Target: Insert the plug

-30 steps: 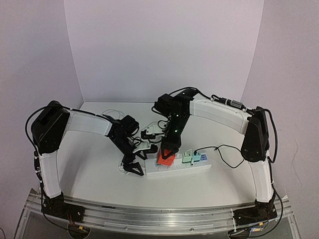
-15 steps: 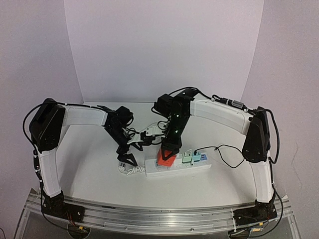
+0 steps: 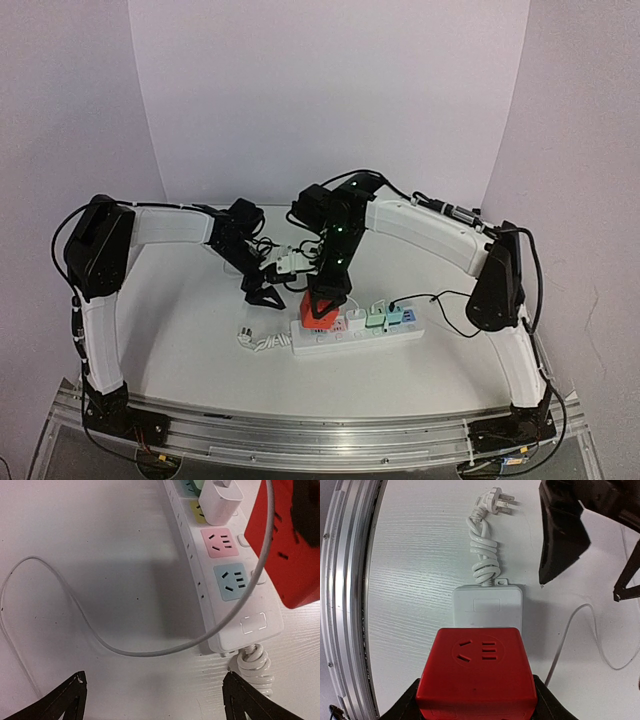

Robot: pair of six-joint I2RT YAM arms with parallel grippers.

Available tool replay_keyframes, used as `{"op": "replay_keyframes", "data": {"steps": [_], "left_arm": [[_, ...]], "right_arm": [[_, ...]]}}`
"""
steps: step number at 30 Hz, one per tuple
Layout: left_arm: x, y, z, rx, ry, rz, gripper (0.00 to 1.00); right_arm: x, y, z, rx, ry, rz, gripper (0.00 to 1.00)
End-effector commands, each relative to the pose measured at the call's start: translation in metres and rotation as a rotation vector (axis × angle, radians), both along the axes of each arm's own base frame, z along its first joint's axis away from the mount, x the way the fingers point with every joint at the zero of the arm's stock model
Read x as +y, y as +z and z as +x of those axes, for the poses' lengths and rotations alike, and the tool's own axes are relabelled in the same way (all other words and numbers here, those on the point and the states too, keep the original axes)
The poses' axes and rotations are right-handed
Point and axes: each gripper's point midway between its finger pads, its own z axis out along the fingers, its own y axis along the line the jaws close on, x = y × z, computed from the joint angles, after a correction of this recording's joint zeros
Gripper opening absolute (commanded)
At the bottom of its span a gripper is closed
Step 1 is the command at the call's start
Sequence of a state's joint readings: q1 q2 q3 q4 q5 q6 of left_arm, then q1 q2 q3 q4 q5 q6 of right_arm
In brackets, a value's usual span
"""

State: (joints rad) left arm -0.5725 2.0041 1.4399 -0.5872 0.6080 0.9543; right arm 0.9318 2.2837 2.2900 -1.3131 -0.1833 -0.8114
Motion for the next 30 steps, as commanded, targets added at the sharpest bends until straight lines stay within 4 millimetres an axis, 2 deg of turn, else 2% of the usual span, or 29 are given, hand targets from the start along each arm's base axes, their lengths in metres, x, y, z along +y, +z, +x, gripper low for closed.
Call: {"op": "replay_keyframes", "data": {"steps": [1, 6, 9, 17, 22, 30], "left_arm": [[-0.013, 0.011, 0.008, 0.016, 0.038, -0.083, 0.94], [-0.034, 0.019, 0.015, -0.009, 0.038, -0.152, 0.88], [-0.048, 0.016, 0.014, -0.029, 0.012, -0.168, 0.85], [-0.051, 0.000, 0.007, -0.020, -0.029, -0.182, 0.82], [-0.058, -0.001, 0.030, -0.062, 0.052, -0.197, 0.79], [-0.060, -0.008, 0.049, -0.102, 0.132, -0.191, 0.77]], "right_arm": [[-0.007, -0.009, -0.007, 0.021, 0.042, -0.062, 0.00], [-0.003, -0.019, -0.002, 0.018, 0.039, -0.073, 0.00], [-0.002, -0.023, 0.001, 0.015, 0.037, -0.078, 0.00], [-0.013, -0.033, 0.002, 0.001, 0.052, -0.135, 0.00], [-0.004, -0.032, 0.011, -0.022, 0.044, -0.115, 0.00], [-0.015, -0.040, 0.004, -0.004, 0.056, -0.160, 0.00]]}}
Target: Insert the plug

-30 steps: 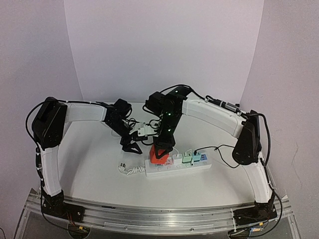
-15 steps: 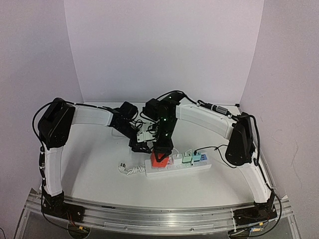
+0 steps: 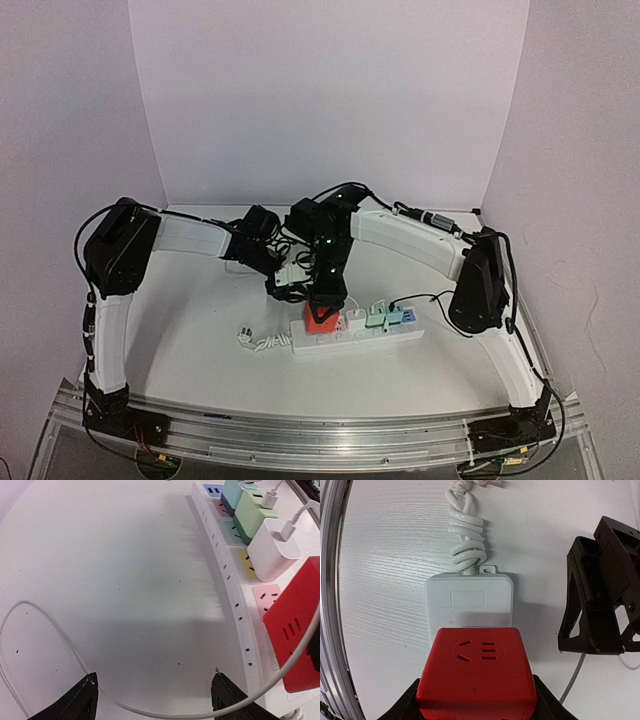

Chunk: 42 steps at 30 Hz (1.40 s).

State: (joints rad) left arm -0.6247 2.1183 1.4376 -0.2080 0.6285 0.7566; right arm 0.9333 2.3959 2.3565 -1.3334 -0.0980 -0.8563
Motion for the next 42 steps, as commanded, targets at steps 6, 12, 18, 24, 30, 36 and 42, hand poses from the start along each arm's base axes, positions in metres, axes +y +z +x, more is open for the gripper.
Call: {"op": "replay_keyframes", "data": {"steps": [6, 12, 18, 24, 30, 36, 42], "left_arm": [[-0.007, 0.005, 0.024, -0.019, 0.092, -0.037, 0.77], [-0.008, 0.007, 0.029, -0.032, 0.107, -0.035, 0.77], [-0.007, 0.009, 0.037, -0.043, 0.140, -0.035, 0.76], [-0.008, 0.009, 0.039, -0.050, 0.148, -0.035, 0.76], [-0.008, 0.009, 0.040, -0.054, 0.148, -0.034, 0.76], [-0.006, 0.007, 0.040, -0.058, 0.152, -0.024, 0.76], [-0.005, 0.006, 0.041, -0.059, 0.153, -0.023, 0.76]], "right_arm": [[-0.017, -0.009, -0.012, 0.031, 0.036, -0.093, 0.00], [-0.021, -0.012, -0.019, 0.053, 0.048, -0.107, 0.00], [-0.019, -0.018, -0.028, 0.085, 0.053, -0.115, 0.00], [-0.011, -0.005, -0.033, 0.091, 0.057, -0.071, 0.00], [-0.014, -0.015, -0.034, 0.102, 0.057, -0.096, 0.00], [-0.023, -0.026, -0.029, 0.074, 0.073, -0.152, 0.00], [-0.031, -0.019, -0.014, 0.011, 0.056, -0.170, 0.00]]}}
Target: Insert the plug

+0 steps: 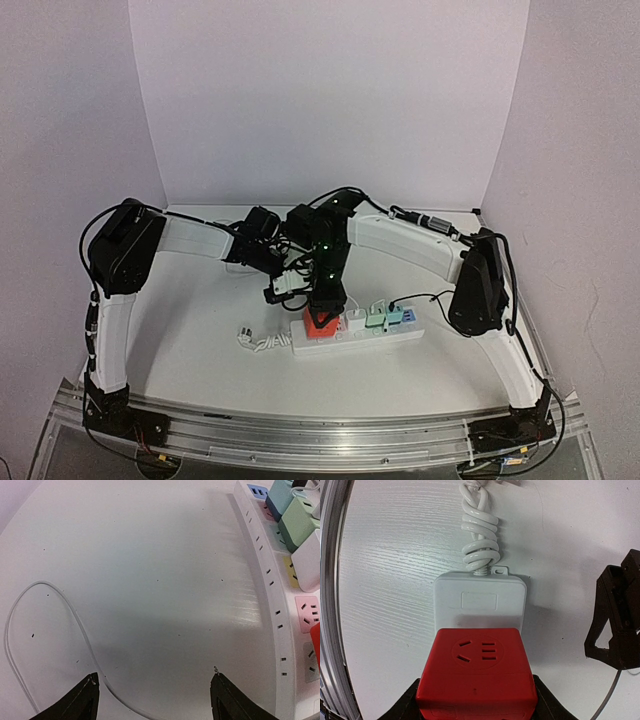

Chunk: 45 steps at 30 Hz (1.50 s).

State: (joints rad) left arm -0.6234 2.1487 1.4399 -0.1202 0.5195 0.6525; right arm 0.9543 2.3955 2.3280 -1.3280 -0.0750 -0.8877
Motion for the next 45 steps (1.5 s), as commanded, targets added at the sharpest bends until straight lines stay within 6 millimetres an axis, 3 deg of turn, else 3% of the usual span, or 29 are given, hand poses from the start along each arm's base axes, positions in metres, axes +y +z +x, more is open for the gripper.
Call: {"op": "replay_keyframes", "data": {"steps": [1, 8, 19, 26, 37, 45], "left_arm": [[-0.007, 0.016, 0.014, -0.043, 0.014, -0.039, 0.76], [-0.006, 0.015, 0.014, -0.039, 0.016, -0.038, 0.75], [-0.005, 0.013, 0.013, -0.034, 0.021, -0.032, 0.75], [-0.004, 0.012, 0.012, -0.025, 0.025, -0.028, 0.75], [-0.001, 0.012, 0.016, -0.028, 0.033, -0.029, 0.75], [-0.001, 0.019, 0.034, -0.083, 0.075, -0.033, 0.75]], "right_arm": [[-0.031, -0.009, -0.004, 0.013, 0.006, -0.139, 0.00], [-0.026, -0.015, -0.005, 0.034, -0.014, -0.126, 0.00], [-0.034, -0.009, 0.020, -0.099, -0.016, -0.160, 0.00], [-0.026, -0.004, 0.030, -0.141, -0.029, -0.132, 0.00], [-0.031, -0.010, 0.012, -0.059, -0.021, -0.131, 0.00], [-0.030, -0.047, -0.029, 0.182, -0.010, -0.156, 0.00]]}}
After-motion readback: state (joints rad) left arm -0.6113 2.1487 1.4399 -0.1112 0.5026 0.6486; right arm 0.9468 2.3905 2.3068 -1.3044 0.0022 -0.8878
